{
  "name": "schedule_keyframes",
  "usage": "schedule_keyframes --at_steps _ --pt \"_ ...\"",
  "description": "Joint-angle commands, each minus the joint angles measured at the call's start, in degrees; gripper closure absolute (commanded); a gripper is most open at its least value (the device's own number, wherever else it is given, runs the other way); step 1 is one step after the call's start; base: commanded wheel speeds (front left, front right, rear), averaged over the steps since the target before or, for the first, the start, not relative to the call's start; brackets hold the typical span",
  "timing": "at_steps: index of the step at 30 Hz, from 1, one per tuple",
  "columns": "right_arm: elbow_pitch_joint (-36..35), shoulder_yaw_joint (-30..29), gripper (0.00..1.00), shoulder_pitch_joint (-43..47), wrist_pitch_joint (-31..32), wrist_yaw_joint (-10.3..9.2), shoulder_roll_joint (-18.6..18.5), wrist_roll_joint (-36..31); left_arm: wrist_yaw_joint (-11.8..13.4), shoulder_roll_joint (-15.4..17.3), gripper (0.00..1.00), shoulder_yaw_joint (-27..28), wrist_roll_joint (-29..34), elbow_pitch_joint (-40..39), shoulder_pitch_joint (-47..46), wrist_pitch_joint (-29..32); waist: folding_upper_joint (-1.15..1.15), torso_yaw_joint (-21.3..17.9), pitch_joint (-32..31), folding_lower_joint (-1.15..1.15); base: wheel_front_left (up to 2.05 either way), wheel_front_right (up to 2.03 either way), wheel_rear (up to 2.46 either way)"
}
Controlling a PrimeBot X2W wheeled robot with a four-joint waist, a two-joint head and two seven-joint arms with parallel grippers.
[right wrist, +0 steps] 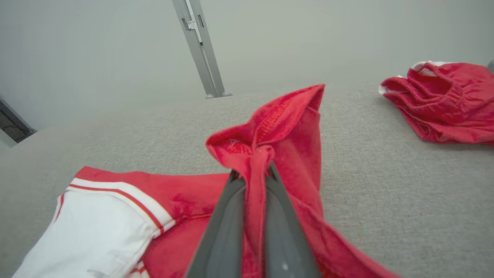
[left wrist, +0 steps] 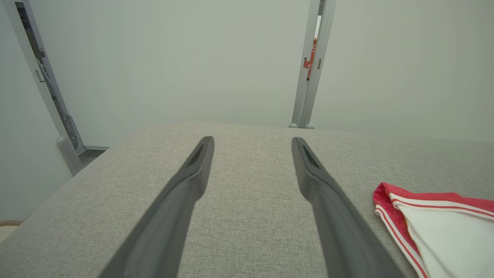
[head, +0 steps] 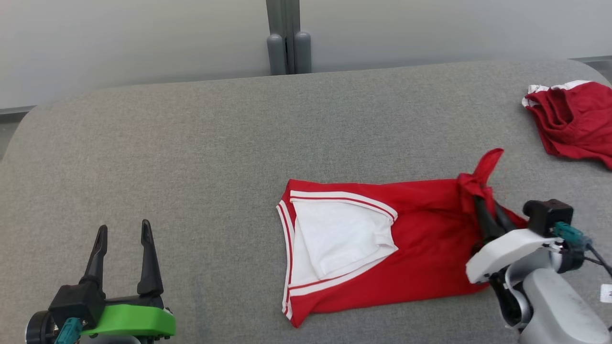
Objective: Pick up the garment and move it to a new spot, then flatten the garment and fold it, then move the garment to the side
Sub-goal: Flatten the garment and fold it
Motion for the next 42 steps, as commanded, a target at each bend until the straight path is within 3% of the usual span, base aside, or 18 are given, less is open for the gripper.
schedule_keyframes --at_steps 1,14,26,27,28,29,36,42 --pt "-1.03 1.35 1.0 0.82 -0.01 -0.08 1.0 -0.11 0.26 0.09 0.0 0.07 -0.13 0.22 0.76 -0.13 0.0 0.34 0.02 0.0 0.0 0.0 0.0" --pt "-0.87 13.61 1.0 -3.77 -0.02 -0.08 9.68 1.06 0.38 0.09 0.0 -1.44 -0.46 1.07 -0.88 -0.13 0.0 3.96 1.38 0.0 0.0 0.0 0.0" --pt "4.7 20.26 1.0 -7.85 -0.02 -0.07 12.45 3.56 0.76 0.09 0.0 -3.07 -1.13 2.29 -2.39 -0.13 0.0 6.42 2.45 0.0 0.0 0.0 0.0" --pt "4.81 20.15 0.73 -7.97 -0.02 -0.07 12.46 3.52 0.79 0.09 0.0 -3.13 -1.15 2.35 -2.4 -0.13 0.0 6.45 2.4 0.0 0.0 0.0 0.0" --pt "4.97 20.22 0.04 -8.01 -0.02 -0.07 12.52 3.69 0.8 0.09 0.0 -3.28 -1.09 2.44 -2.39 -0.13 0.0 6.46 2.3 0.0 0.0 0.0 0.0" --pt "4.78 20.57 0.0 -7.88 -0.02 -0.07 12.59 4.26 0.86 0.09 0.0 -3.4 -1.08 2.48 -2.32 -0.13 0.0 6.43 2.15 0.0 0.0 0.0 0.0" --pt "-0.29 17.87 0.0 -8.27 -0.02 -0.07 12.4 2.1 0.97 0.09 0.0 -3.0 -0.96 2.75 -0.88 -0.13 0.0 4.75 0.68 0.0 0.0 0.0 0.0" --pt "-6.55 12.08 0.0 -5.77 -0.01 -0.07 9.08 -0.84 0.82 0.1 0.0 -2.92 -0.8 2.76 -0.26 -0.13 0.0 3.18 -0.55 0.0 0.0 0.0 0.0"
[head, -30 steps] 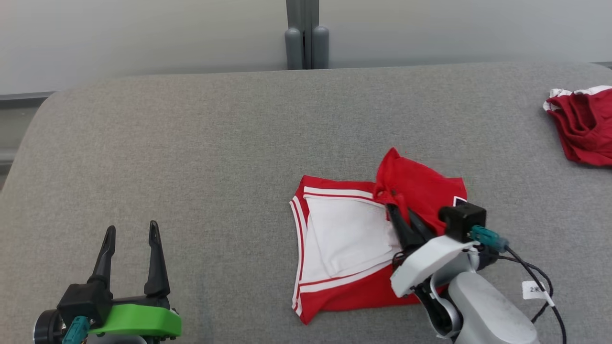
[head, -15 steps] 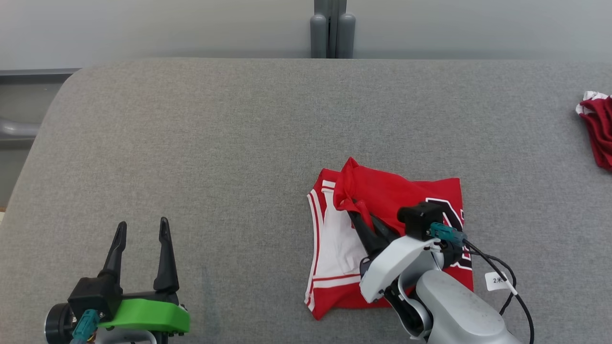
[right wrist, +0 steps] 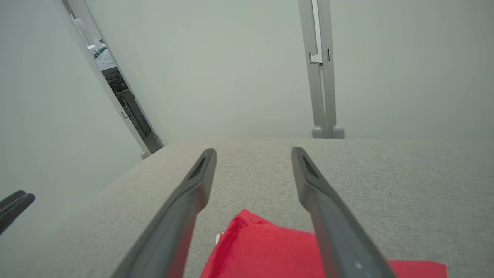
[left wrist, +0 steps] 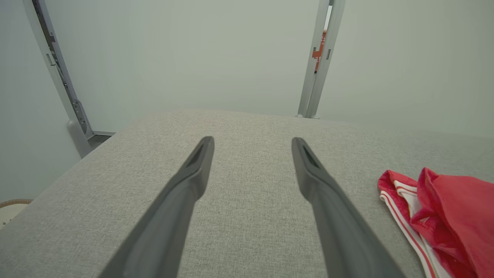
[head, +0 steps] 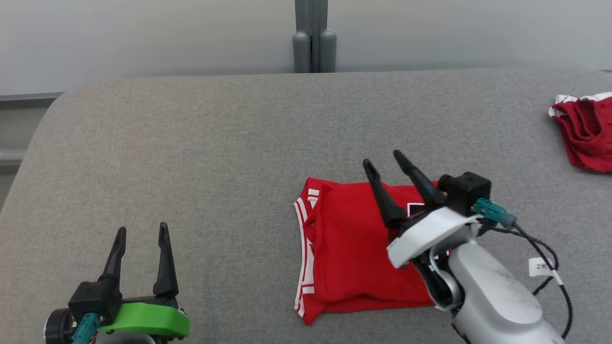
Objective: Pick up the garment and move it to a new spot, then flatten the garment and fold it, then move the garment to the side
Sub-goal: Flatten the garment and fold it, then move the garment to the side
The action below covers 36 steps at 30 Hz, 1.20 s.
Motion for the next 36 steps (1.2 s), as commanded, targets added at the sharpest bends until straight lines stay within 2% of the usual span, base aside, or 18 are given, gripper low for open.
schedule_keyframes --at_steps 1,8,13,21,36 --pt "-1.18 -1.22 0.0 1.49 0.0 -0.06 -0.9 -0.71 0.1 0.11 0.0 0.32 0.12 0.0 0.67 -0.13 0.0 -0.79 -0.71 0.0 0.0 0.0 0.0" --pt "-6.91 -8.41 0.0 7.35 0.0 -0.06 -5.47 -2.74 -0.31 0.11 0.0 0.86 0.45 -0.15 1.58 -0.13 0.0 -2.14 -1.79 0.0 0.0 0.0 0.0" --pt "-10.82 -12.9 0.0 12.28 0.0 -0.06 -6.85 -4.6 -0.54 0.11 0.0 1.57 0.82 -0.08 2.15 -0.13 0.0 -2.93 -2.39 0.0 0.0 0.0 0.0" --pt "-15.87 -19.29 0.0 19.84 0.0 -0.05 -4.49 -6.82 -0.66 0.11 0.0 2.49 1.55 -0.21 2.62 -0.13 0.0 -4.08 -3.26 0.0 0.0 0.0 0.0" --pt "-18.61 -21.44 0.0 25.75 0.01 -0.05 -2.64 -12.01 -1.23 0.11 0.0 3.33 3.76 -0.42 3.27 -0.13 0.0 -4.12 -4.42 0.0 0.0 0.0 0.0"
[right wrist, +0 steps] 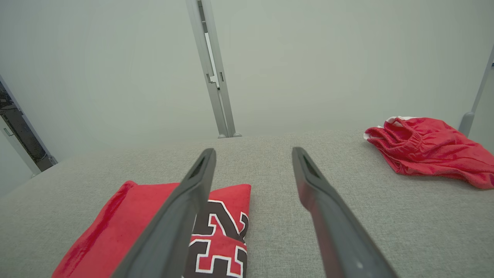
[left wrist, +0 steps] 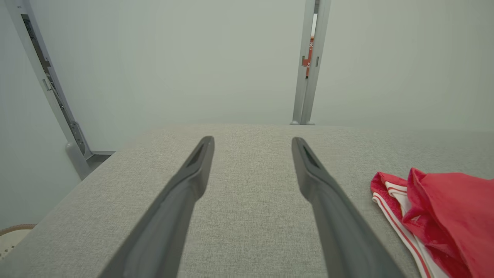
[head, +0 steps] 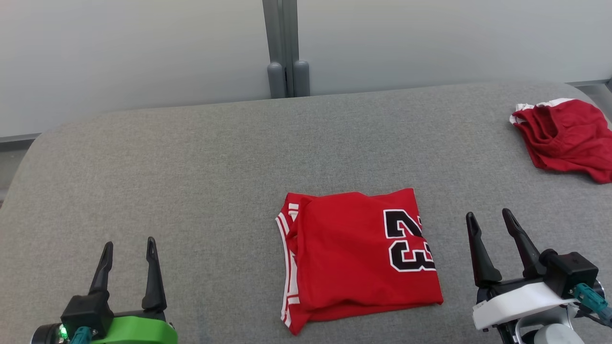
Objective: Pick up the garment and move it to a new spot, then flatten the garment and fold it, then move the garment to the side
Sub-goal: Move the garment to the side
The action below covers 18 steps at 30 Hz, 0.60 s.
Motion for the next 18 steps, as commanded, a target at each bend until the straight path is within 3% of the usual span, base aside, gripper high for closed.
schedule_keyframes --at_steps 1,18 --pt "-0.3 -0.26 0.0 0.66 -0.01 -0.04 0.11 -0.55 -0.38 0.11 0.0 0.17 0.69 -0.27 1.01 -0.13 0.0 0.13 -0.17 0.0 0.0 0.0 0.0" --pt "0.27 -0.62 0.0 1.18 -0.01 -0.04 0.55 -2.79 -1.93 0.1 0.0 0.43 0.94 1.42 0.56 -0.13 0.0 0.91 -0.87 0.0 0.0 0.0 0.0"
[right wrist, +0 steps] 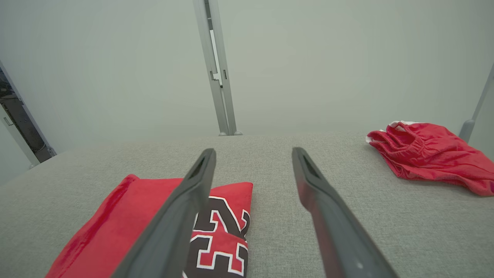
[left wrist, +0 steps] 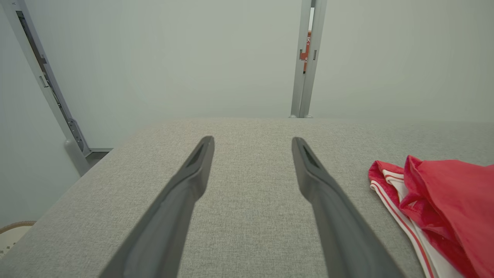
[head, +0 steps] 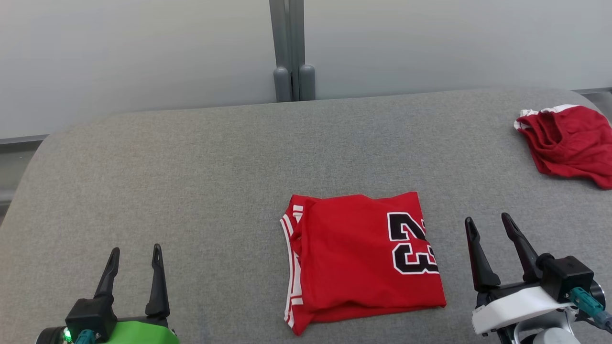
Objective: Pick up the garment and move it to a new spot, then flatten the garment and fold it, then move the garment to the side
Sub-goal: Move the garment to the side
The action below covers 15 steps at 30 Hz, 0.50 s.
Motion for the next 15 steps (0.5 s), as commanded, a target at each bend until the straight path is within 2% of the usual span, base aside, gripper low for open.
schedule_keyframes --at_steps 1,15 --pt "0.02 -0.3 0.0 0.47 -0.01 -0.04 0.05 -0.18 -0.18 0.15 0.0 0.44 -0.32 0.14 -0.08 -0.13 0.0 0.01 -0.04 0.0 0.0 0.0 0.0" --pt "0.68 -0.77 0.0 0.56 -0.01 -0.04 0.29 -0.44 -0.95 0.62 0.0 0.55 -0.7 -0.06 0.6 -0.13 0.0 -0.01 -0.35 0.0 0.0 0.0 0.0"
